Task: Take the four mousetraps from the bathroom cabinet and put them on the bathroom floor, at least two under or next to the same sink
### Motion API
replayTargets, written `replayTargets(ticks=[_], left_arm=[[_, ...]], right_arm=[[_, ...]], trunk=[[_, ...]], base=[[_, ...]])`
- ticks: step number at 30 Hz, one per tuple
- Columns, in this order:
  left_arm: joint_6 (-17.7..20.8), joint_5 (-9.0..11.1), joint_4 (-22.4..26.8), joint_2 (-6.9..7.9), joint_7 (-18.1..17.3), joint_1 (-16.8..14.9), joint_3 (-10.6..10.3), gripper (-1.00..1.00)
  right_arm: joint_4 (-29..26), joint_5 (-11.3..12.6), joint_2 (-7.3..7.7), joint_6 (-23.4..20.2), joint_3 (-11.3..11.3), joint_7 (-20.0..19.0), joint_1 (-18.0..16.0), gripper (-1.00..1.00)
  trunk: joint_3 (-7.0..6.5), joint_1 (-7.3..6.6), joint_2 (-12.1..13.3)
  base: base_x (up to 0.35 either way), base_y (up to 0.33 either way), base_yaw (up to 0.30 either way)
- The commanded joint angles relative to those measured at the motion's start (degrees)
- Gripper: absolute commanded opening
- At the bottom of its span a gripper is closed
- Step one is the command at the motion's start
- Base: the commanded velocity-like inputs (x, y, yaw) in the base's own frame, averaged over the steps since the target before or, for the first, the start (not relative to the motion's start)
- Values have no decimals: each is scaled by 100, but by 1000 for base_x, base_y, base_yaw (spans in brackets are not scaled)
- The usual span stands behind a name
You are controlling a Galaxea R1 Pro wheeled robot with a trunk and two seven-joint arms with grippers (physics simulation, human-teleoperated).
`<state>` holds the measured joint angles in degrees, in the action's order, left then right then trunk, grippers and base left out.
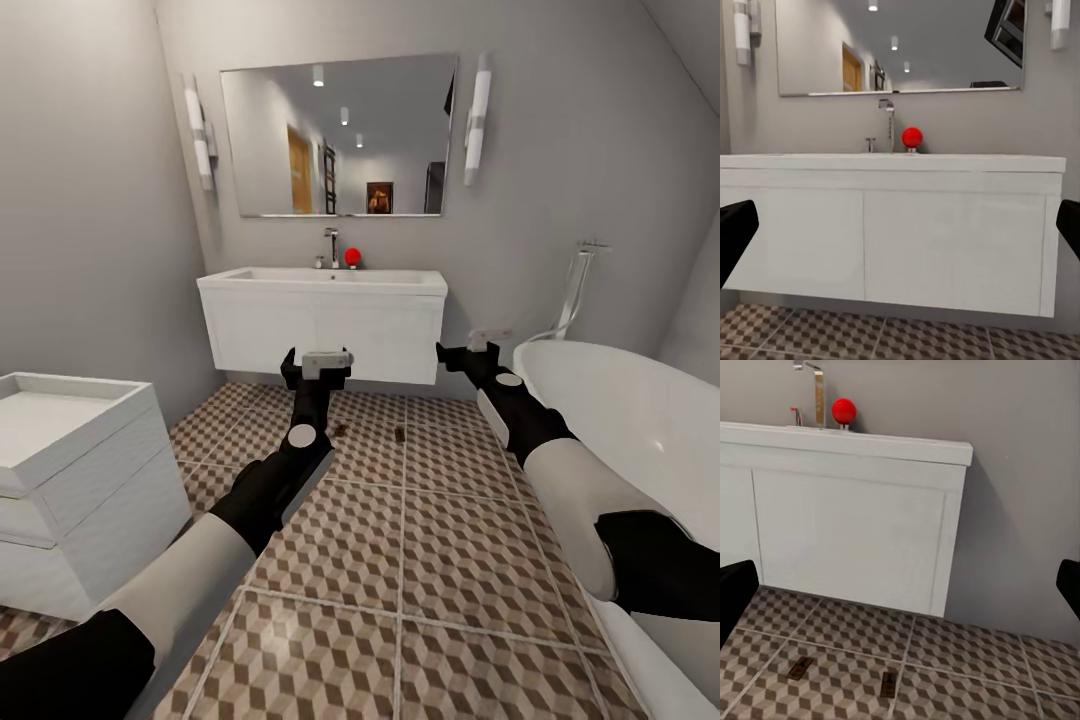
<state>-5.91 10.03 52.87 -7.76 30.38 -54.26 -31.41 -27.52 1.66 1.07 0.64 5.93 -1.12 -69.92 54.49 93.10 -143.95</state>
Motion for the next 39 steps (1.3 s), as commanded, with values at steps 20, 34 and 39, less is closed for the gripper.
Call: replayTargets(ticks=[20, 34, 39], left_arm=[[101, 61, -3, 2, 30, -5, -23, 100], [220, 67, -4, 2, 30, -5, -23, 100], [288, 69, -4, 2, 30, -5, -24, 100]], right_arm=[[1, 2, 8, 7, 23, -2, -4, 100], [9, 1, 7, 7, 23, -2, -4, 100], [10, 1, 7, 7, 23, -2, -4, 100]], trunk=[[8, -1, -3], [-191, -25, 9], [-302, -37, 16]], base=[[0, 0, 0], [0, 0, 0], [0, 0, 0]])
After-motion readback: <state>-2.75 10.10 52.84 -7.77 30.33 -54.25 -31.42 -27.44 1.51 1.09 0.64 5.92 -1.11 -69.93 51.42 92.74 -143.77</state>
